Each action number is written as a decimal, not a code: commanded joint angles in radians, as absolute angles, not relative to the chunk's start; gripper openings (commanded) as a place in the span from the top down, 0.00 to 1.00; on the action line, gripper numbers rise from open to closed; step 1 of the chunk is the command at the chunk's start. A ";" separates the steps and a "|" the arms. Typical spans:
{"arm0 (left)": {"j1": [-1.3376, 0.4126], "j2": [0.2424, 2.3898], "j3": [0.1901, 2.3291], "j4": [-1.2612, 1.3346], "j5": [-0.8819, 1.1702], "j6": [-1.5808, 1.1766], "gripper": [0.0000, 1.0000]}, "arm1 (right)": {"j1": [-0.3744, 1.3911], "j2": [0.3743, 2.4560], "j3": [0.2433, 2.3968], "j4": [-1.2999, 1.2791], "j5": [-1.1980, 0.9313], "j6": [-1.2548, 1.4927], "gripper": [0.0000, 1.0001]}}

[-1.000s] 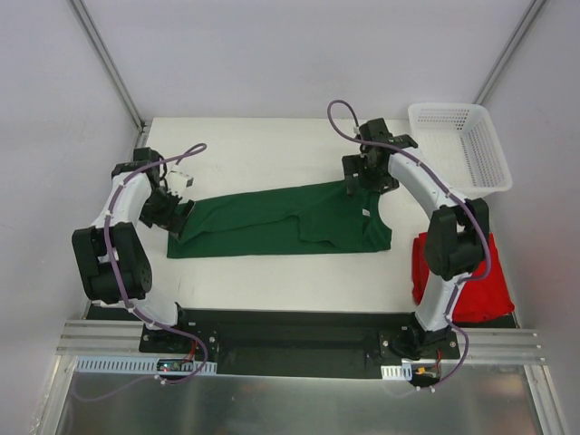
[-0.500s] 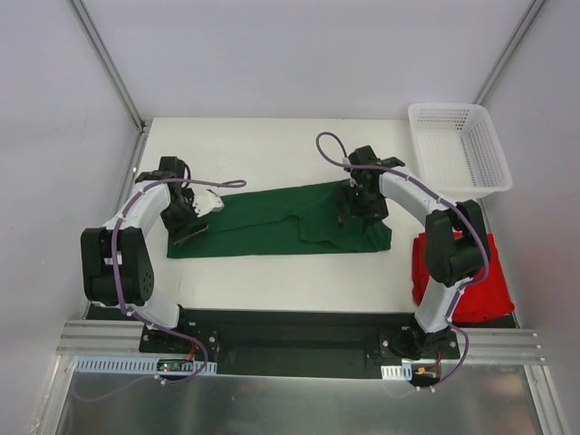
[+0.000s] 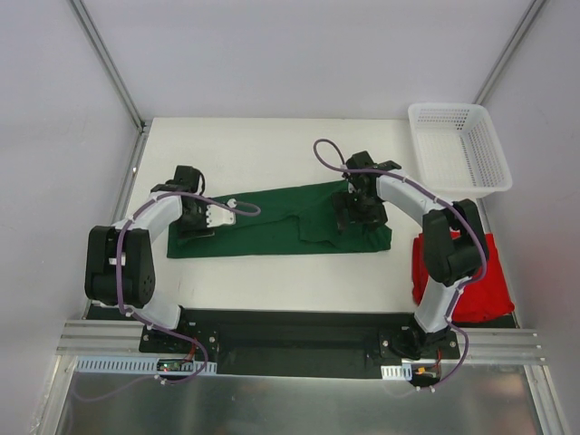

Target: Fold and stack the t-shirts

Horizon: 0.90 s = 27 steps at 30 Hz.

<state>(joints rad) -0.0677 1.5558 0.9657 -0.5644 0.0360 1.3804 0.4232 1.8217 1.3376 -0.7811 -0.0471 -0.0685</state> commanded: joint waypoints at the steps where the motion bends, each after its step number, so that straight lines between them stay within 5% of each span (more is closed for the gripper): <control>1: -0.084 1.497 0.911 -0.566 0.048 1.424 0.44 | 0.426 1.836 1.350 -0.824 -0.055 -0.071 0.04; 27: -0.103 1.561 0.917 -0.638 0.006 1.316 0.42 | 0.426 1.875 1.367 -0.838 -0.071 -0.086 0.04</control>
<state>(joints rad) -0.0986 1.5429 0.9131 -0.6010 -0.0013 1.3399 0.4232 1.8759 1.3376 -0.8024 -0.0544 -0.0780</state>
